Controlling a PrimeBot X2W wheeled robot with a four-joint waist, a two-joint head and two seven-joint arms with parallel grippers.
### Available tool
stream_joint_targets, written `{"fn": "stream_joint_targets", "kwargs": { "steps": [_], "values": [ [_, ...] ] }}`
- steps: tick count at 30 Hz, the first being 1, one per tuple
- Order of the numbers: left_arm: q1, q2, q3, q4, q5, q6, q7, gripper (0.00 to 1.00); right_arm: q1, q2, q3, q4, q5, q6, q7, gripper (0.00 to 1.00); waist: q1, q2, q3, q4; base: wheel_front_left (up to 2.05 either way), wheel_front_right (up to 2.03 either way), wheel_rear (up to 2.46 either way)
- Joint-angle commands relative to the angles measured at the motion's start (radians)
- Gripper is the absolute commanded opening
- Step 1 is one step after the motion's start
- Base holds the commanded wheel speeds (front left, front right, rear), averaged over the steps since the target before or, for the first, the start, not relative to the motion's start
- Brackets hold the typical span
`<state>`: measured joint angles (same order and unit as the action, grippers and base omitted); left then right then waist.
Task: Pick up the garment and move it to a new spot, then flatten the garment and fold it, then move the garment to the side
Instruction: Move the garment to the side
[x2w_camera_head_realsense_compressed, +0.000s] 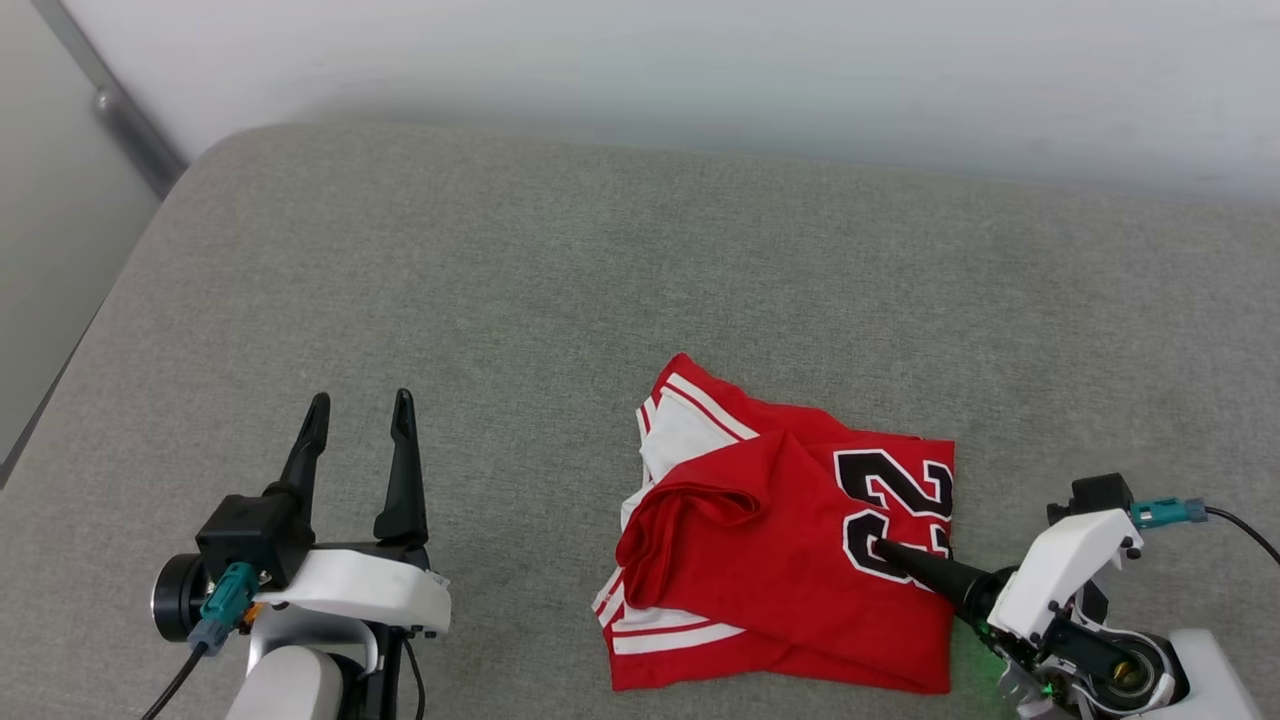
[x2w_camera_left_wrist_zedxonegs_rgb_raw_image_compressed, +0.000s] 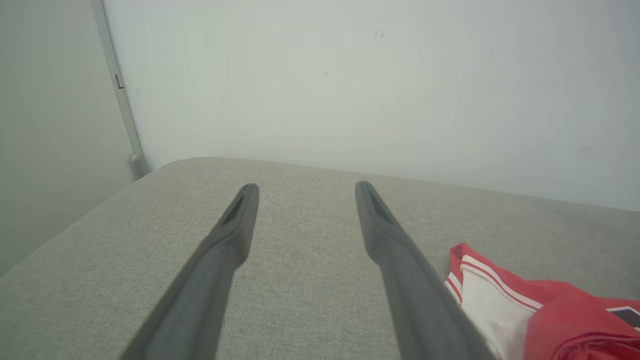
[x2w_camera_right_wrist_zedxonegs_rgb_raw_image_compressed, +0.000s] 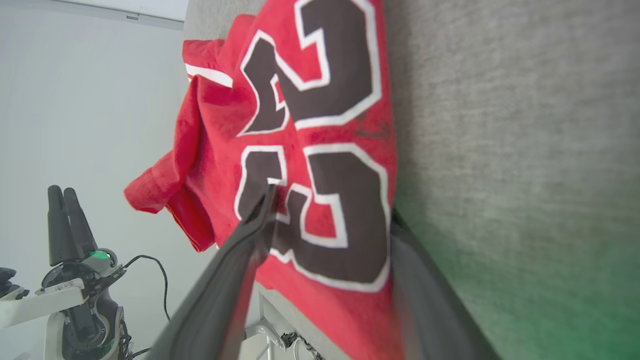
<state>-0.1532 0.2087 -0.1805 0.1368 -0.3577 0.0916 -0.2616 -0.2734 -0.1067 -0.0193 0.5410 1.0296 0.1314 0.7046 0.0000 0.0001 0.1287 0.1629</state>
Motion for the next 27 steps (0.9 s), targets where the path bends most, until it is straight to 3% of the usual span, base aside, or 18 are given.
{"fn": "stream_joint_targets", "kwargs": {
  "steps": [1,8,13,18,27],
  "values": [
    [-0.012,-0.006,0.007,0.004,0.008,-0.004,-0.004,1.0,-0.002,-0.003,0.014,0.016,0.009,-0.001,-0.007,0.0,0.0,-0.0001,0.001,0.003,0.0,0.0,0.0],
    [0.006,-0.022,0.026,0.019,0.03,-0.023,-0.004,1.0,-0.022,-0.055,0.096,-0.017,0.018,-0.001,-0.073,0.0,0.0,-0.0001,-0.026,-0.011,0.0,0.0,0.0],
    [0.024,-0.031,0.037,0.017,0.042,-0.028,-0.004,1.0,-0.024,-0.147,0.191,-0.002,-0.139,-0.001,-0.177,0.0,0.0,-0.0001,-0.055,-0.059,0.0,0.0,0.0],
    [0.036,-0.034,0.045,0.007,0.05,-0.032,-0.004,1.0,-0.056,-0.209,0.251,0.031,-0.292,-0.001,-0.226,0.0,0.0,-0.0001,-0.064,-0.128,0.0,0.0,0.0],
    [0.016,-0.039,0.053,-0.043,0.074,-0.043,-0.003,1.0,-0.168,-0.288,0.327,0.016,-0.496,-0.001,-0.222,0.0,0.0,-0.0001,-0.001,-0.345,0.0,0.0,0.0]
  ]
}}
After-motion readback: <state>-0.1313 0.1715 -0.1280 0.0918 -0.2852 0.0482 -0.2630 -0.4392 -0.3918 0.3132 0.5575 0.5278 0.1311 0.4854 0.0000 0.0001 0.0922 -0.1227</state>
